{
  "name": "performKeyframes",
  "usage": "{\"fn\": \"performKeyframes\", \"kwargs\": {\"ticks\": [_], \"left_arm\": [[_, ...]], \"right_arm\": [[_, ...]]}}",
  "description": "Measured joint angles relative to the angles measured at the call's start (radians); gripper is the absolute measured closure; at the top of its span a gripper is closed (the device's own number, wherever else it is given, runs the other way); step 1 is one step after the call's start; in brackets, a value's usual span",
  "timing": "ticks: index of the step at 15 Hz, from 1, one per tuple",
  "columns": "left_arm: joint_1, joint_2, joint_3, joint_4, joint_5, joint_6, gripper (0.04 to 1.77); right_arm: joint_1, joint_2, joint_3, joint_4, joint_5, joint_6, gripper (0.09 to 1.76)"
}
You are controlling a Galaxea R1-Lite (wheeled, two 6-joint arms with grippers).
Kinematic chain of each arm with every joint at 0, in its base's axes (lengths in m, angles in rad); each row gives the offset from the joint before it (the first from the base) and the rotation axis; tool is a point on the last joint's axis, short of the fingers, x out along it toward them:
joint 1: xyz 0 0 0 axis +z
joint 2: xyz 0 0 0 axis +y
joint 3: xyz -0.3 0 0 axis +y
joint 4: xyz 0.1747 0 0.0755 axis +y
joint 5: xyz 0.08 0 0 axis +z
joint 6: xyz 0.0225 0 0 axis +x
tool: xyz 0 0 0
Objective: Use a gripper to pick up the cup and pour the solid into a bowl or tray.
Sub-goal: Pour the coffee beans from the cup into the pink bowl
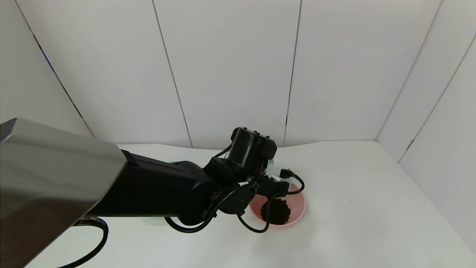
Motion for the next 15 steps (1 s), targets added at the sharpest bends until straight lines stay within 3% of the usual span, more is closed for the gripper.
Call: {"fn": "performKeyframes", "kwargs": {"ticks": [9, 15], "left_arm": [[-0.027, 0.009, -0.027, 0.04, 0.067, 0.017, 0.52], [-0.041, 0.02, -0.029, 0.04, 0.081, 0.022, 0.52]], "right_arm": [[0.0, 0.0, 0.0, 0.0, 0.0, 0.0, 0.14], [0.0, 0.0, 0.0, 0.0, 0.0, -0.001, 0.14]]}}
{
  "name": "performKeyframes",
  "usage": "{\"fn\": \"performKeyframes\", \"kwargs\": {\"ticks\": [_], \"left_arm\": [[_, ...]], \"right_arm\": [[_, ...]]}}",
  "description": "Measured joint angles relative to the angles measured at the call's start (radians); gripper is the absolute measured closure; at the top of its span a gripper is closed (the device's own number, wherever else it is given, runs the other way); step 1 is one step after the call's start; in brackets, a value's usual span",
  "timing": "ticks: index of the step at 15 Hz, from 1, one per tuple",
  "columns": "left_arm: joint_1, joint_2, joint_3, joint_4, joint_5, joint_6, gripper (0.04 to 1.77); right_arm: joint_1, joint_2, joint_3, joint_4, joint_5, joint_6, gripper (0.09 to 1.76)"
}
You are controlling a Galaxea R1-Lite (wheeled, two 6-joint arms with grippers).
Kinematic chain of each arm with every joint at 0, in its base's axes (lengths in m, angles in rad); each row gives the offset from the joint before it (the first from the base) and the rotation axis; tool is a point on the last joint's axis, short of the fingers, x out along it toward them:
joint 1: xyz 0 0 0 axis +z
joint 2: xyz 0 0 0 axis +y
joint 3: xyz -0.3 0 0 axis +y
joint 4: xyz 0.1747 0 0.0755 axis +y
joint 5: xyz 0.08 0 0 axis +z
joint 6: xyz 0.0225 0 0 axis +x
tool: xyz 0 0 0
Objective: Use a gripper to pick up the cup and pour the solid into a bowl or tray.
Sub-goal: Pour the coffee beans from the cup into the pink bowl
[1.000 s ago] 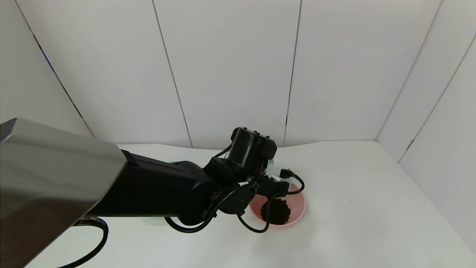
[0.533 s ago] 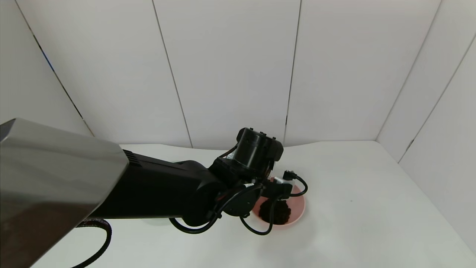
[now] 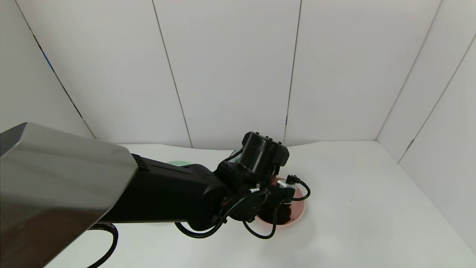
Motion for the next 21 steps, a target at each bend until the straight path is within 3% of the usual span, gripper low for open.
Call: {"fn": "performKeyframes", "kwargs": {"ticks": [16, 21], "left_arm": [[0.001, -0.02, 0.012, -0.039, -0.007, -0.025, 0.52], [0.016, -0.036, 0.03, -0.06, -0.046, -0.117, 0.52]], "right_arm": [[0.0, 0.0, 0.0, 0.0, 0.0, 0.0, 0.14], [0.0, 0.0, 0.0, 0.0, 0.0, 0.0, 0.14]]}}
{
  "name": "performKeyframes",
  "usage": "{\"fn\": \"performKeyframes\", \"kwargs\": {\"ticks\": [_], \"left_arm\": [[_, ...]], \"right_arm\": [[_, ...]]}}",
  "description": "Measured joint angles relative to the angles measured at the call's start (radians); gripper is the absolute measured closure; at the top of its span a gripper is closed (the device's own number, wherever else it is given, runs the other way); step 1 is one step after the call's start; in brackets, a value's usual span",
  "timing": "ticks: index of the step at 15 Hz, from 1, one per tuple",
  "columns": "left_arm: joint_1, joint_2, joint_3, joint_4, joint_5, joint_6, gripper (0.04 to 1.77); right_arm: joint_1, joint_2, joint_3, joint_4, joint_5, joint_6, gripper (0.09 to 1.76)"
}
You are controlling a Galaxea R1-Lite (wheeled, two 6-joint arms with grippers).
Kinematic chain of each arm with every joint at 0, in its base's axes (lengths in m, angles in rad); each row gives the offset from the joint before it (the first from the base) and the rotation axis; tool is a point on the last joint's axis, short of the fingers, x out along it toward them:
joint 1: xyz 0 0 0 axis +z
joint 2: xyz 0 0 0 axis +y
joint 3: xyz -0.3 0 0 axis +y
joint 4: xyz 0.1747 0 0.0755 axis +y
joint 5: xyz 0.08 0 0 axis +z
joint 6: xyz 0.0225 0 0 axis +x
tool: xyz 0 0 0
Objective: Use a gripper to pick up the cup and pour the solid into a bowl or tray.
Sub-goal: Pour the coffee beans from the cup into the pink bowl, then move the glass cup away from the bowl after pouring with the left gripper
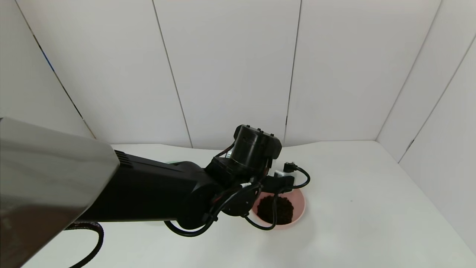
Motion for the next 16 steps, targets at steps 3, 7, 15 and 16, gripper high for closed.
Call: {"fn": "performKeyframes", "kwargs": {"ticks": [3, 7, 15, 16], "left_arm": [[0.002, -0.008, 0.015, 0.01, -0.011, -0.092, 0.52], [0.002, -0.017, 0.037, 0.006, -0.02, -0.125, 0.52], [0.019, -0.033, 0.055, 0.003, -0.101, -0.211, 0.52], [0.027, -0.035, 0.052, 0.004, -0.12, -0.237, 0.52]], "right_arm": [[0.0, 0.0, 0.0, 0.0, 0.0, 0.0, 0.14], [0.0, 0.0, 0.0, 0.0, 0.0, 0.0, 0.14], [0.0, 0.0, 0.0, 0.0, 0.0, 0.0, 0.14], [0.0, 0.0, 0.0, 0.0, 0.0, 0.0, 0.14]]}}
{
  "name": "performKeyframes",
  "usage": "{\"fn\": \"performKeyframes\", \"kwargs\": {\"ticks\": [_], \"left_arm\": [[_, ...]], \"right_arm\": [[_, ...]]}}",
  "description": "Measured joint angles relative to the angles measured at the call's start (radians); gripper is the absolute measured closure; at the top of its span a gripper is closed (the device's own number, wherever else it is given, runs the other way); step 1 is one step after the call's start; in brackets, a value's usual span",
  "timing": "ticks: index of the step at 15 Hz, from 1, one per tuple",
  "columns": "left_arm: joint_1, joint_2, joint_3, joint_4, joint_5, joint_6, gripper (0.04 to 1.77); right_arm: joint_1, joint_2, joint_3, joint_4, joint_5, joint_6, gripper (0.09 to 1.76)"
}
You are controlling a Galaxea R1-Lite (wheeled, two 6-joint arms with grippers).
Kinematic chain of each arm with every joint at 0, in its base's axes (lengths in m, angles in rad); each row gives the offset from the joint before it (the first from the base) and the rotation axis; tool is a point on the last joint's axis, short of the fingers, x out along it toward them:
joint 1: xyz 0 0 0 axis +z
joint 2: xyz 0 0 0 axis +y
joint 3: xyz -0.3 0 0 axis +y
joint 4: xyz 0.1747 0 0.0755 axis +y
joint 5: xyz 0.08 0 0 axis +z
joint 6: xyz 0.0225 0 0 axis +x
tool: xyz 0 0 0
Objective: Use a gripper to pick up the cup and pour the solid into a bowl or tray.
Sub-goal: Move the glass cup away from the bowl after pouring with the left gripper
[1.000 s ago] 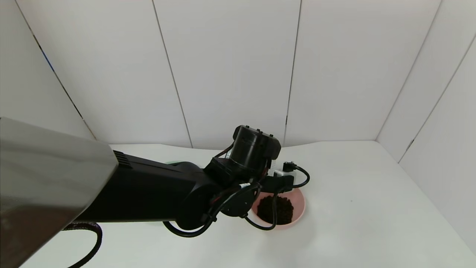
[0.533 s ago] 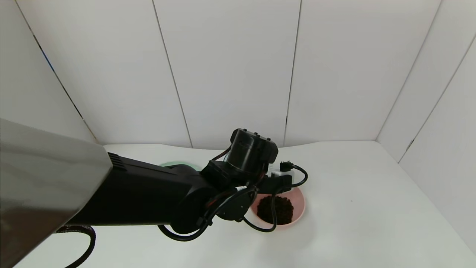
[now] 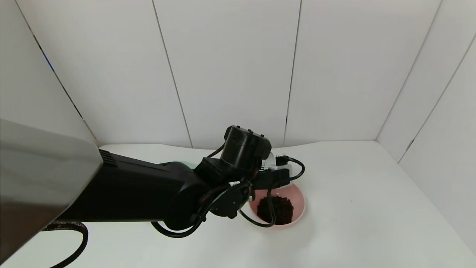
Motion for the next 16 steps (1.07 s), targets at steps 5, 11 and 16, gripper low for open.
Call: {"fn": "performKeyframes", "kwargs": {"ticks": [5, 11, 16], "left_arm": [[0.029, -0.012, -0.012, 0.005, -0.075, -0.223, 0.52], [0.031, -0.033, 0.003, 0.011, -0.089, -0.51, 0.52], [0.039, -0.053, 0.014, -0.006, -0.139, -0.69, 0.52]], "right_arm": [[0.0, 0.0, 0.0, 0.0, 0.0, 0.0, 0.14], [0.0, 0.0, 0.0, 0.0, 0.0, 0.0, 0.14], [0.0, 0.0, 0.0, 0.0, 0.0, 0.0, 0.14]]}}
